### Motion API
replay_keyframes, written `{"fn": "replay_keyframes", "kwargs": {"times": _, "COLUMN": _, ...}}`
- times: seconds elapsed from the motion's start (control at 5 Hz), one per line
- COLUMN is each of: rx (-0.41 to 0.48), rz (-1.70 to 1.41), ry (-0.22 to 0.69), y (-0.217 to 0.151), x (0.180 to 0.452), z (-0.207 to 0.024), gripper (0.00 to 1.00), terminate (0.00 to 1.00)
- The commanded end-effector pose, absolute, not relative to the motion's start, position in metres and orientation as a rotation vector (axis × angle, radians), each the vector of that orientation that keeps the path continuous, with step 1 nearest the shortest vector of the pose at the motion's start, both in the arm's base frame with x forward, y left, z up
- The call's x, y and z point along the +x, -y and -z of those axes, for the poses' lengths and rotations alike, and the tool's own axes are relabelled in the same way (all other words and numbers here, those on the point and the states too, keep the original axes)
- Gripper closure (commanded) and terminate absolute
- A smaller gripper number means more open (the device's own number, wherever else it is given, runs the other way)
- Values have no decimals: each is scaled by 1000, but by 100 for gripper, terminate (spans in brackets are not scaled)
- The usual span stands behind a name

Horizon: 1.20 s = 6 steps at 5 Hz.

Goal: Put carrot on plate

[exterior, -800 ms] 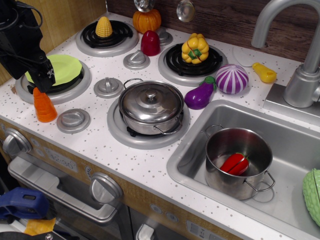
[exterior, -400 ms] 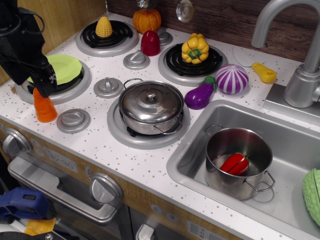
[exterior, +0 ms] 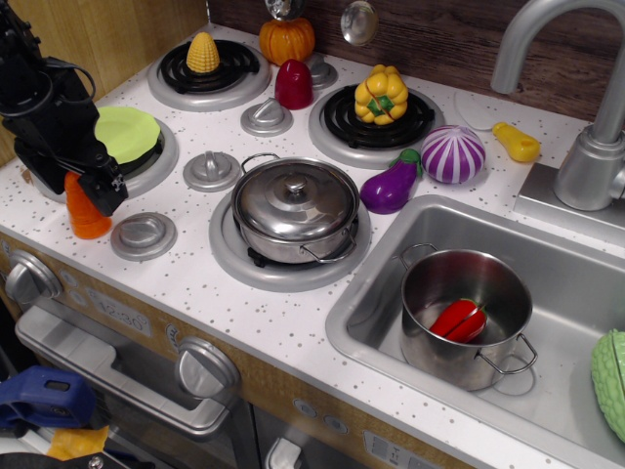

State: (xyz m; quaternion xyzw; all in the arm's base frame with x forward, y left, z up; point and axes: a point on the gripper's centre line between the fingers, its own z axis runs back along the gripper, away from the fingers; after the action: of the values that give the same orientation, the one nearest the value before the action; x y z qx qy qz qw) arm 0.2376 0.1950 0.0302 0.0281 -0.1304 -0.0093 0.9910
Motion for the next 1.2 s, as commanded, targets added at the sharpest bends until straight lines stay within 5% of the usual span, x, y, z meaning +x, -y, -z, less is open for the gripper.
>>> {"fn": "replay_keyframes", "kwargs": {"times": 0.0, "rx": 73, "rz": 4, "ry": 273, "y": -203, "x": 235, "z": -31, "gripper": 0, "terminate": 0}}
{"fn": "replay_keyframes", "kwargs": {"times": 0.2, "rx": 91, "rz": 11, "ry": 253, "y": -204, "x": 235, "z": -38, "gripper": 100, "terminate": 0}}
{"fn": "replay_keyframes", "kwargs": {"times": 0.6, "rx": 191, "rz": 97, "ry": 211, "y": -217, "x": 246, "z": -83, "gripper": 100, "terminate": 0}}
{"fn": "replay_keyframes", "kwargs": {"times": 1.0, "rx": 179, "rz": 278, "ry": 284, "y": -249, "x": 284, "z": -86, "gripper": 100, "terminate": 0}}
